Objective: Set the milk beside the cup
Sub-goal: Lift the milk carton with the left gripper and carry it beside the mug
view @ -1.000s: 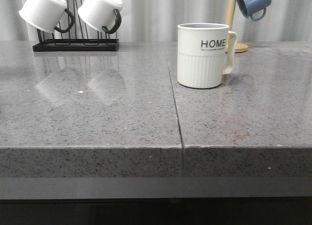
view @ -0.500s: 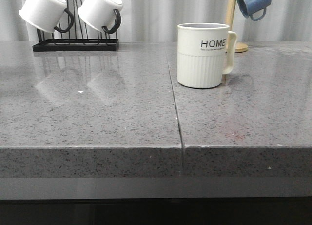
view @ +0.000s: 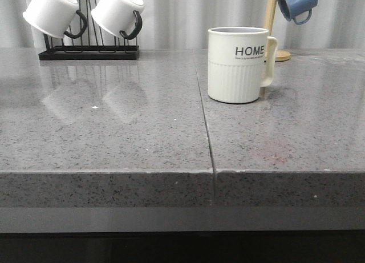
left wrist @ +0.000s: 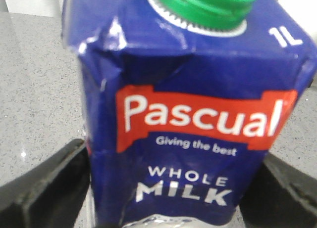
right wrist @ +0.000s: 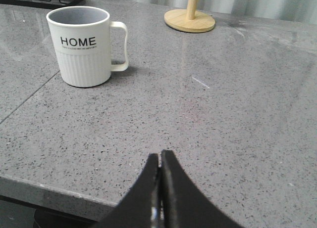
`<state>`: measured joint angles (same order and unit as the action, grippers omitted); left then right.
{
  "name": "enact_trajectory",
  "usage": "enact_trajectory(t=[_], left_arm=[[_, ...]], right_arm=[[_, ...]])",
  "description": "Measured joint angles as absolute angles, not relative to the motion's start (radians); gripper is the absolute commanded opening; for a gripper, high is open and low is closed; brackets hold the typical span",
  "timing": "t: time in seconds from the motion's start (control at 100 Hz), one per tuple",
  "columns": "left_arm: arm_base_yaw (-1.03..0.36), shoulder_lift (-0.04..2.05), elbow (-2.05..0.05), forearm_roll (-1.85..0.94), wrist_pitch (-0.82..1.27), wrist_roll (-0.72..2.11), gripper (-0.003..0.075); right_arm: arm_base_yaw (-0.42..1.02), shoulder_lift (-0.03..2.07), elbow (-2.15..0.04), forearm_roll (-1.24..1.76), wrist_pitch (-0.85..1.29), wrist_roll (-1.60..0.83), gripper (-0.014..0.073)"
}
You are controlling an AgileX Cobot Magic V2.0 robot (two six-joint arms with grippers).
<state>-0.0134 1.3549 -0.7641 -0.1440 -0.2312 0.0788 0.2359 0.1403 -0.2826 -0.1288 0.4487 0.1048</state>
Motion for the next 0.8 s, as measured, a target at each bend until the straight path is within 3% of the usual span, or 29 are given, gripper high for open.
enact_trajectory(t=[0.16, 0.4, 0.8], left_arm=[[-0.072, 1.337, -0.773, -0.146, -0.26, 0.079, 0.0417], [-0.295, 1.322, -0.813, -0.147, -0.345, 0.077, 0.0417], [-0.587, 1.544, -0.987, -0.165, -0.367, 0.077, 0.0417]], right_arm=[[0.236, 0.14, -0.283, -0.129, 0.449, 0.105, -0.0067], [0.236, 0.14, -0.283, -0.129, 0.449, 0.105, -0.0067], [0.236, 0.14, -0.283, -0.129, 0.449, 0.105, -0.0067]])
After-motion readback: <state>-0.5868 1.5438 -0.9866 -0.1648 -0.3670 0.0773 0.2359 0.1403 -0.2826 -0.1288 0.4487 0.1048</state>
